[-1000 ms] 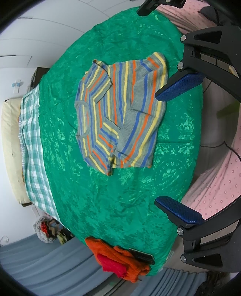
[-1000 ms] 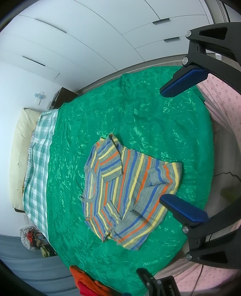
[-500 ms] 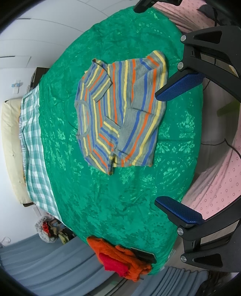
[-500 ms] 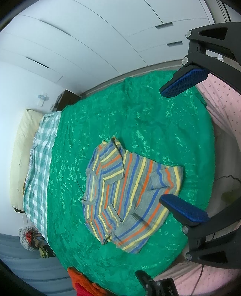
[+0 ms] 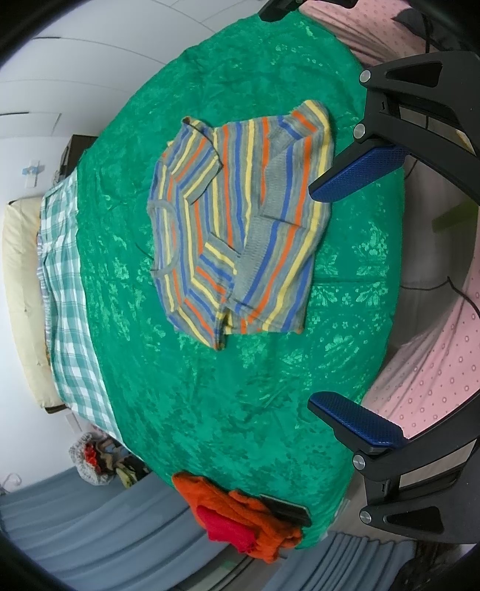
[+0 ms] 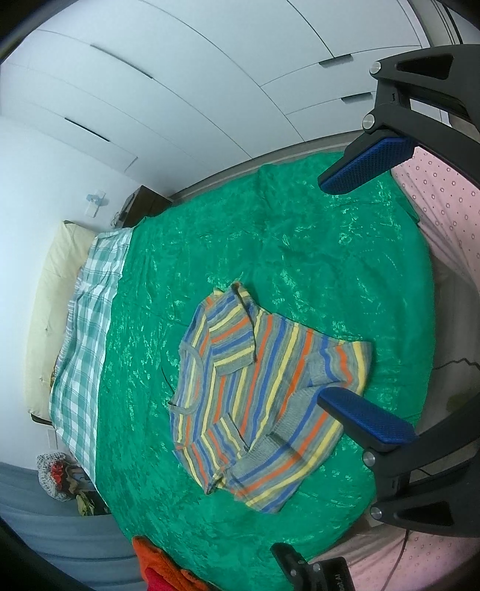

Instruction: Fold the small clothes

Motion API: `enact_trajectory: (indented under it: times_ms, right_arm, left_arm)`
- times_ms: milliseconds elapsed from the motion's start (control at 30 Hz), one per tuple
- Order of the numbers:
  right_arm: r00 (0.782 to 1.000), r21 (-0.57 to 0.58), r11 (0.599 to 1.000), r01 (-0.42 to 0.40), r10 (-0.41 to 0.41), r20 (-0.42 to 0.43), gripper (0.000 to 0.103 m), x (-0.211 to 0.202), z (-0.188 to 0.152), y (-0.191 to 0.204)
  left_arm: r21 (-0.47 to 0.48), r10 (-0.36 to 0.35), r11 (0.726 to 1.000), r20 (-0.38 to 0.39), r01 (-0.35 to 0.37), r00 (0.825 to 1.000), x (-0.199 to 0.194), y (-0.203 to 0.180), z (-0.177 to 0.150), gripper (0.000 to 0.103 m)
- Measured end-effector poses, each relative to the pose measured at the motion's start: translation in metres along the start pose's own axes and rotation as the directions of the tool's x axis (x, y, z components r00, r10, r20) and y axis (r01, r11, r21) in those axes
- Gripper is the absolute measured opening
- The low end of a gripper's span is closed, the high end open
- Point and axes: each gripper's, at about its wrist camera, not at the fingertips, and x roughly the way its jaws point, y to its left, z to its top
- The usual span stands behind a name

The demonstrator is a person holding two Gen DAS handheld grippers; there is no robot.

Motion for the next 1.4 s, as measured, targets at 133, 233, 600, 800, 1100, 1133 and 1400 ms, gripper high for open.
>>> enact_trajectory:
  times_ms: [133, 233, 600, 800, 1100, 1133, 1400]
  right_arm:
    - [1.0, 0.002, 1.0, -0.002, 0.002, -0.002, 0.103, -0.001, 0.013, 0.008]
    - [1.0, 0.009, 1.0, -0.006, 0.006, -0.005, 0.103, 0.001, 0.012, 0.007]
    - [1.0, 0.011, 1.0, -0.012, 0.013, -0.013, 0.103, 0.004, 0.013, 0.008]
    - [1.0, 0.011, 1.0, -0.011, 0.011, -0.013, 0.103, 0.004, 0.013, 0.008]
    - [0.996, 0.058, 0.997, -0.049, 0.054, -0.075, 0.103, 0.04, 0.003, -0.017]
    - [0.989, 0.097, 0.992, -0.085, 0.095, -0.113, 0.103, 0.054, -0.004, -0.027]
    - [0.731, 0.518, 0.725, -0.455, 0.636, -0.248, 0.103, 0.16, -0.067, -0.043]
  left_arm:
    - [-0.001, -0.002, 1.0, 0.002, 0.002, 1.0, 0.0, 0.0, 0.0, 0.103]
    - [-0.001, -0.002, 1.0, 0.005, 0.002, 1.0, 0.001, 0.0, 0.0, 0.103]
    - [-0.007, -0.01, 1.0, -0.014, 0.01, 1.0, 0.005, 0.003, 0.0, 0.103]
    - [-0.008, -0.015, 1.0, -0.015, 0.015, 1.0, 0.006, 0.003, 0.001, 0.103]
    - [-0.122, -0.204, 0.974, -0.105, 0.191, 0.973, 0.058, 0.049, -0.01, 0.103]
    - [-0.144, -0.245, 0.963, -0.125, 0.227, 0.961, 0.068, 0.058, -0.014, 0.102]
    - [-0.043, -0.3, 0.954, -0.164, 0.297, 0.94, 0.139, 0.059, -0.008, 0.102]
